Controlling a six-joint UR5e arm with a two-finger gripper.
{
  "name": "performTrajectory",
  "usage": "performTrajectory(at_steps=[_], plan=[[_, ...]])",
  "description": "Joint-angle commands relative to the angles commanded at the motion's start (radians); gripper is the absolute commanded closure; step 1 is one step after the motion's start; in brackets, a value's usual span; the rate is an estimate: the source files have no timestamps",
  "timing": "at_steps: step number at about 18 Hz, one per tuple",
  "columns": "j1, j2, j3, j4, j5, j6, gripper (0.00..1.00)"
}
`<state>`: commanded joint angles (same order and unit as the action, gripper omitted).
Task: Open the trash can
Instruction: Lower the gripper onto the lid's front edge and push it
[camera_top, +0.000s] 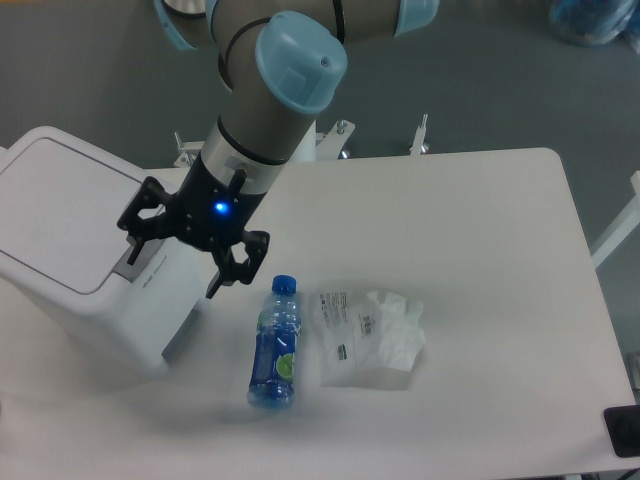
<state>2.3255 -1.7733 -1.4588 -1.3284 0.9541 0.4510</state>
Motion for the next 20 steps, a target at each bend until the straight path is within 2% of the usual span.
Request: performTrajectory(at_steps=[4,20], plan=[[-0.002,0.002,-0.008,0.002,0.081,0.000,0.00],[-0.003,-0.008,-0.014,0.005,0.084,-0.002,0.00]])
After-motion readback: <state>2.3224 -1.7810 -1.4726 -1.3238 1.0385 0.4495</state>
